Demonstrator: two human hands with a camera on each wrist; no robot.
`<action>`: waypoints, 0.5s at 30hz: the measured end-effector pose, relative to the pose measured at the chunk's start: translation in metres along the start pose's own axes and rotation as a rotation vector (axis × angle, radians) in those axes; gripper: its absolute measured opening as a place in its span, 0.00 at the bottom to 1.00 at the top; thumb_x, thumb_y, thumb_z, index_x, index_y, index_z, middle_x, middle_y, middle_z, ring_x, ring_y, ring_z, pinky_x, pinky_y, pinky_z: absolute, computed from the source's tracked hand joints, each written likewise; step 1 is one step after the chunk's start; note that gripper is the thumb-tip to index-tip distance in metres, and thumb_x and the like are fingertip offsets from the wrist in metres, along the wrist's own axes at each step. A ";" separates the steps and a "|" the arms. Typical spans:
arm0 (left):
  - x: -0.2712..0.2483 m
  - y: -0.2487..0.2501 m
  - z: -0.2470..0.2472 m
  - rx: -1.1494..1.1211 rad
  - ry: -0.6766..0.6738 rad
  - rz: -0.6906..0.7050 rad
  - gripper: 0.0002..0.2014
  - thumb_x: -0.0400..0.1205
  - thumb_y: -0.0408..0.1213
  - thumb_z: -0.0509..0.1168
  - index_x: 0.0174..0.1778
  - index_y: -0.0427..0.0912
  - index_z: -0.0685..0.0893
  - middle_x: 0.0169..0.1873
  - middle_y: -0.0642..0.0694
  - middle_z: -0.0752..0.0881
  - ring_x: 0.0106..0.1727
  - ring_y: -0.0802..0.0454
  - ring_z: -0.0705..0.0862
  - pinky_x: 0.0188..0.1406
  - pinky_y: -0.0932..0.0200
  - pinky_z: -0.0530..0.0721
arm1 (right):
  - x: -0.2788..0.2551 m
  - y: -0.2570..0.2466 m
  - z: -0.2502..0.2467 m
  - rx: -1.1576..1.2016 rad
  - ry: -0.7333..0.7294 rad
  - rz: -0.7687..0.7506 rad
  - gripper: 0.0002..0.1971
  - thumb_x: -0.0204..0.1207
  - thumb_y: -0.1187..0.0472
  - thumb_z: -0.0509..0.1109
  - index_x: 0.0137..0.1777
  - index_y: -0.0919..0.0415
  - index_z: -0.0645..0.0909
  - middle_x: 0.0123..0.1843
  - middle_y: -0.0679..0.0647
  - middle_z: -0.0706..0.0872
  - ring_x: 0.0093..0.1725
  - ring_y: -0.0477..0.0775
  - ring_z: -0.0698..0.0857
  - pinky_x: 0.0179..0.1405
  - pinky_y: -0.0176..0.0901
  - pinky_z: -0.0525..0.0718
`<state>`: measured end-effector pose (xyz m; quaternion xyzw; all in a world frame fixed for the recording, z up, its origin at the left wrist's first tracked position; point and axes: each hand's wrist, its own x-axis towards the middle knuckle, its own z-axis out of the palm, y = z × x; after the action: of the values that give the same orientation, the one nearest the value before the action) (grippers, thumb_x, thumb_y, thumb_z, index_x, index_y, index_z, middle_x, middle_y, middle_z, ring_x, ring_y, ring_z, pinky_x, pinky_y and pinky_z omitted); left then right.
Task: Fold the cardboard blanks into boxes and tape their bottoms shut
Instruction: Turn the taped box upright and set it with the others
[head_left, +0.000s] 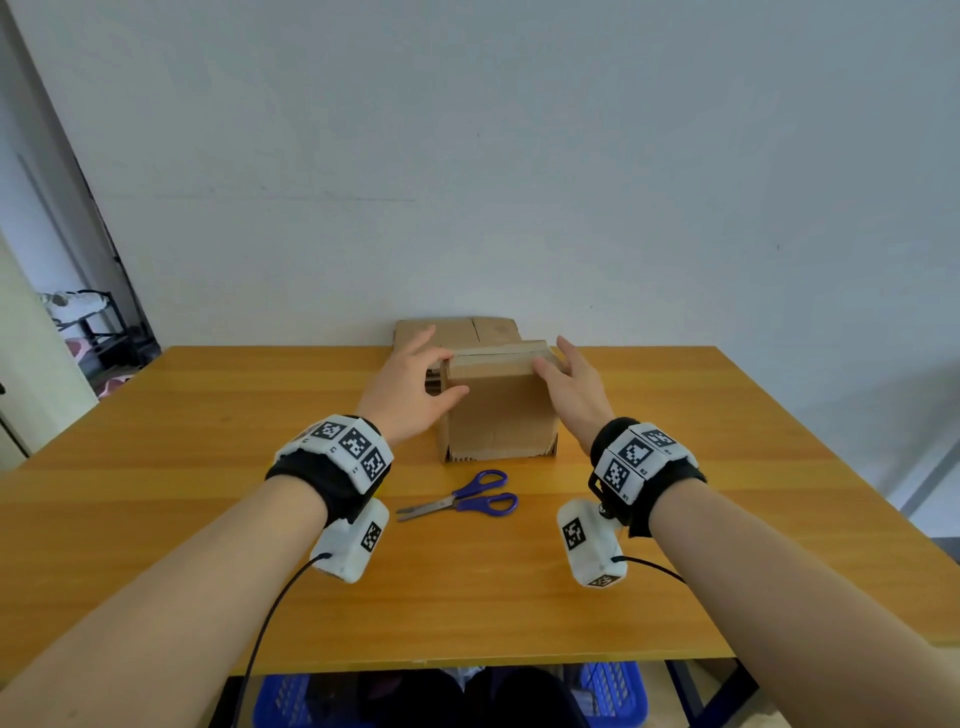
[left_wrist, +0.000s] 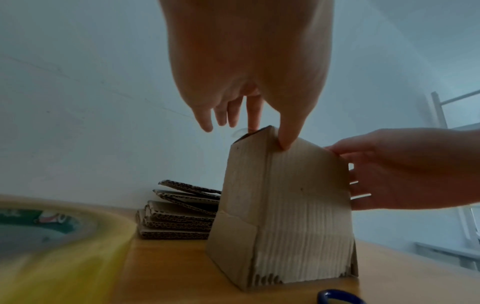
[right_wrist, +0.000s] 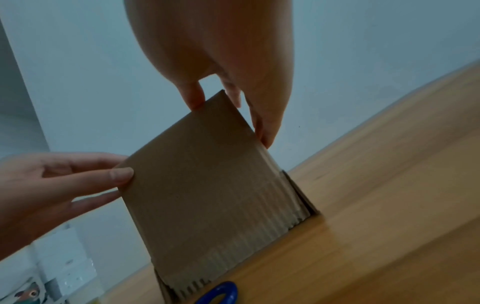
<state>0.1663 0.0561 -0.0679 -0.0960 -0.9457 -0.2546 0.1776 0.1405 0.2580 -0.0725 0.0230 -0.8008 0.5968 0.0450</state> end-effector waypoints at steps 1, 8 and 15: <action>0.000 0.001 0.001 0.002 -0.013 -0.003 0.27 0.80 0.48 0.67 0.75 0.46 0.73 0.82 0.47 0.60 0.82 0.49 0.59 0.78 0.52 0.58 | 0.000 0.000 0.001 0.006 -0.003 0.010 0.30 0.84 0.51 0.61 0.84 0.52 0.56 0.81 0.56 0.66 0.79 0.55 0.67 0.74 0.49 0.68; -0.004 0.009 0.006 -0.070 -0.150 -0.068 0.31 0.87 0.42 0.58 0.83 0.39 0.54 0.82 0.43 0.60 0.80 0.49 0.65 0.75 0.61 0.62 | 0.000 -0.002 -0.001 -0.002 -0.032 -0.016 0.27 0.84 0.53 0.60 0.82 0.55 0.60 0.81 0.54 0.66 0.80 0.53 0.65 0.76 0.45 0.64; 0.002 0.018 0.011 -0.190 -0.129 -0.186 0.29 0.88 0.40 0.54 0.83 0.36 0.52 0.38 0.43 0.81 0.31 0.61 0.73 0.31 0.73 0.71 | 0.001 -0.004 -0.003 0.023 -0.042 0.022 0.26 0.85 0.54 0.60 0.82 0.57 0.62 0.80 0.53 0.68 0.79 0.54 0.67 0.78 0.47 0.64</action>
<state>0.1661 0.0775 -0.0672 -0.0406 -0.9316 -0.3518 0.0823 0.1398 0.2596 -0.0680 0.0273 -0.7949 0.6058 0.0215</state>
